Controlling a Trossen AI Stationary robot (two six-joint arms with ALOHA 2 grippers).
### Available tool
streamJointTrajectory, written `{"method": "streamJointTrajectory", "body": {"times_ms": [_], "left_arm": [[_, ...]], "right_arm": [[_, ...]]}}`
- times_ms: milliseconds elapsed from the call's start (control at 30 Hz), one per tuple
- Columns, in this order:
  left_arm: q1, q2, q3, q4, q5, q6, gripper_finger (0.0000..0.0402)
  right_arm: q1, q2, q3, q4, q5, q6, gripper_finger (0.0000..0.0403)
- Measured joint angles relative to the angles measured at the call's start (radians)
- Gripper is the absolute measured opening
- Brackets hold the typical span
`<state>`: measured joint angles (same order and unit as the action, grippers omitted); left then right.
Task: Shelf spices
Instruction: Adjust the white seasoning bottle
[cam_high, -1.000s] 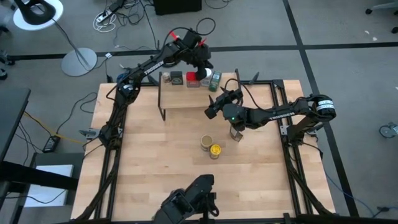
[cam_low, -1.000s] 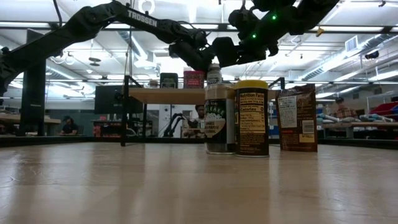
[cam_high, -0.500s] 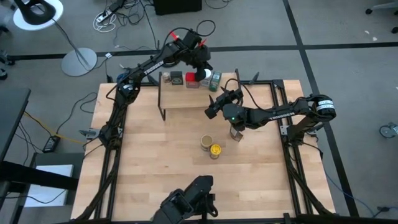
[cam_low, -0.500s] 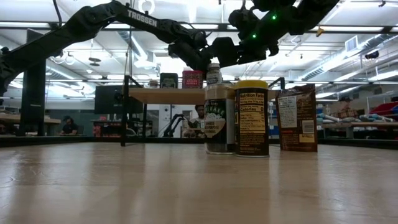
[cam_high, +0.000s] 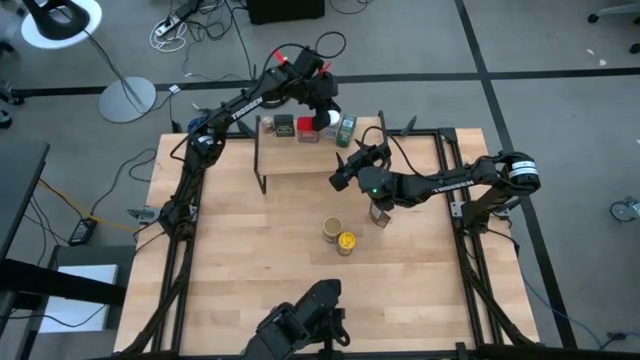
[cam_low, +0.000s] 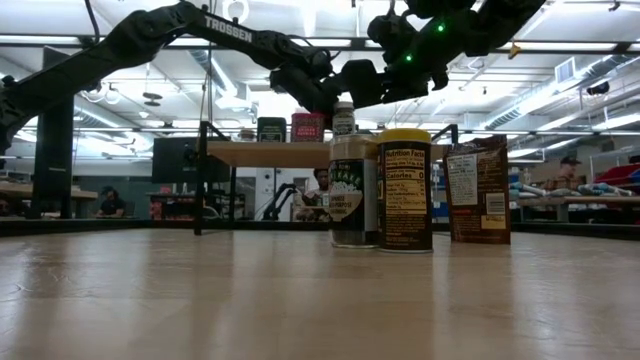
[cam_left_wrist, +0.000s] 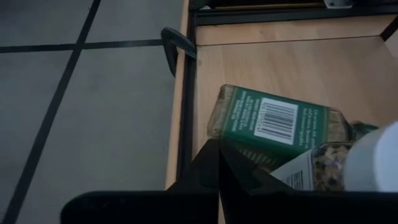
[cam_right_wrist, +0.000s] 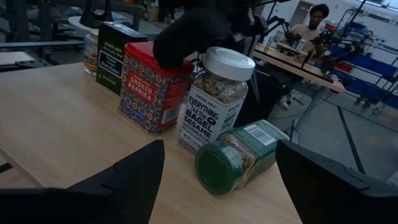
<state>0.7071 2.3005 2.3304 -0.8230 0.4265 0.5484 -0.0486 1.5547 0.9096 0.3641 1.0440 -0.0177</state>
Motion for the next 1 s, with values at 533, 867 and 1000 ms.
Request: {"method": "streamJointTrajectory", "body": {"times_ms": [533, 867, 1000], "left_arm": [[0.013, 0.000, 0.025, -0.104, -0.005, 0.021, 0.0006], [0.019, -0.011, 0.023, -0.052, -0.044, 0.001, 0.0051], [0.019, -0.013, 0.023, -0.052, -0.057, -0.001, 0.0071]], "right_arm": [[0.000, 0.000, 0.000, -0.001, 0.003, 0.000, 0.0307], [0.006, 0.000, 0.000, -0.001, 0.002, 0.000, 0.0307], [0.006, 0.000, 0.000, -0.001, 0.002, 0.000, 0.0307]]}}
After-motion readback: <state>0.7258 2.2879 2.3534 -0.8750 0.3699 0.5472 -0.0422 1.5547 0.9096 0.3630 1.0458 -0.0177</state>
